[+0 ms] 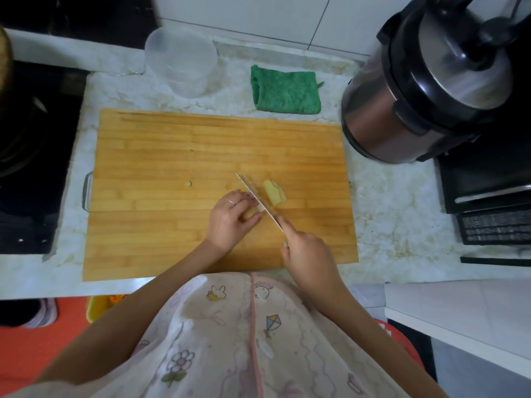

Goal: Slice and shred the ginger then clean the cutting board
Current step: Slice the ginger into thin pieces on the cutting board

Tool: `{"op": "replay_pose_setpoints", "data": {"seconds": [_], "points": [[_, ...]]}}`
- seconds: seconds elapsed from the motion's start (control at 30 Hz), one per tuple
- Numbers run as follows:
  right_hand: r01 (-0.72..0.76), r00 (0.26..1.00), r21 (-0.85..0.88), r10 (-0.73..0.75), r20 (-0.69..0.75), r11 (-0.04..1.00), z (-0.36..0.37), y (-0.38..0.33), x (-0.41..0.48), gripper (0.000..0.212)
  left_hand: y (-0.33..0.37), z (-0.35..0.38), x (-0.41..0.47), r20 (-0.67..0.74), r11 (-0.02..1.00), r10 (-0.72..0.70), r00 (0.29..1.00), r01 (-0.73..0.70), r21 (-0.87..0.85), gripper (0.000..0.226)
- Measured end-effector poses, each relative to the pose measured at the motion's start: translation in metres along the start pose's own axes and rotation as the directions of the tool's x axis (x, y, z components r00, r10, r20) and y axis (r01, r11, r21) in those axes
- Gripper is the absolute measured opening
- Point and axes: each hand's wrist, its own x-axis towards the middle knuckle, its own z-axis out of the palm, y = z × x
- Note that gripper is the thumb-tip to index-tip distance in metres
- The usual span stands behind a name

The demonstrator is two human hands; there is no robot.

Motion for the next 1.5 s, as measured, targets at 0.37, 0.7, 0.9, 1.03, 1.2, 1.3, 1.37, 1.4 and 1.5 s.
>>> {"op": "replay_pose_setpoints", "data": {"seconds": [0.37, 0.7, 0.9, 1.03, 1.2, 1.3, 1.37, 1.4, 1.5], "points": [[0.014, 1.0, 0.005, -0.014, -0.005, 1.0, -0.004, 0.003, 0.002, 0.058, 0.005, 0.0, -0.002, -0.025, 0.999, -0.041, 0.999, 0.041, 0.002, 0.023], [0.002, 1.0, 0.085, -0.004, 0.014, 0.996, -0.003, 0.002, 0.008, 0.06, 0.003, -0.001, -0.003, -0.01, 0.997, -0.067, 0.998, 0.067, -0.049, 0.026], [-0.012, 1.0, 0.126, 0.008, 0.029, 0.992, 0.001, 0.002, 0.011, 0.06, 0.001, 0.0, -0.004, -0.011, 0.997, -0.055, 0.998, 0.054, -0.059, 0.025], [-0.005, 1.0, 0.127, 0.003, 0.019, 0.992, 0.002, 0.002, 0.011, 0.06, 0.001, 0.0, -0.004, -0.012, 0.996, -0.06, 0.998, 0.059, -0.067, 0.026], [-0.006, 1.0, 0.14, 0.004, 0.014, 0.99, 0.002, 0.003, 0.01, 0.059, 0.0, 0.0, -0.004, -0.008, 0.996, -0.055, 0.998, 0.055, -0.065, 0.025], [-0.011, 1.0, 0.165, 0.009, 0.013, 0.986, 0.001, 0.003, 0.013, 0.059, -0.001, 0.001, -0.004, 0.004, 0.996, -0.06, 0.998, 0.06, -0.062, 0.026], [-0.008, 1.0, 0.165, 0.007, 0.01, 0.986, 0.002, 0.004, 0.016, 0.059, -0.001, 0.001, -0.005, 0.011, 0.996, -0.064, 0.998, 0.064, -0.06, 0.027], [-0.007, 1.0, 0.169, 0.006, 0.007, 0.986, 0.002, 0.004, 0.018, 0.059, -0.001, 0.002, -0.005, 0.01, 0.996, -0.067, 0.998, 0.067, -0.06, 0.027], [-0.003, 1.0, 0.174, 0.002, 0.002, 0.985, 0.006, 0.002, 0.019, 0.059, -0.002, 0.001, -0.005, 0.005, 0.995, -0.077, 0.997, 0.077, -0.065, 0.027]]}}
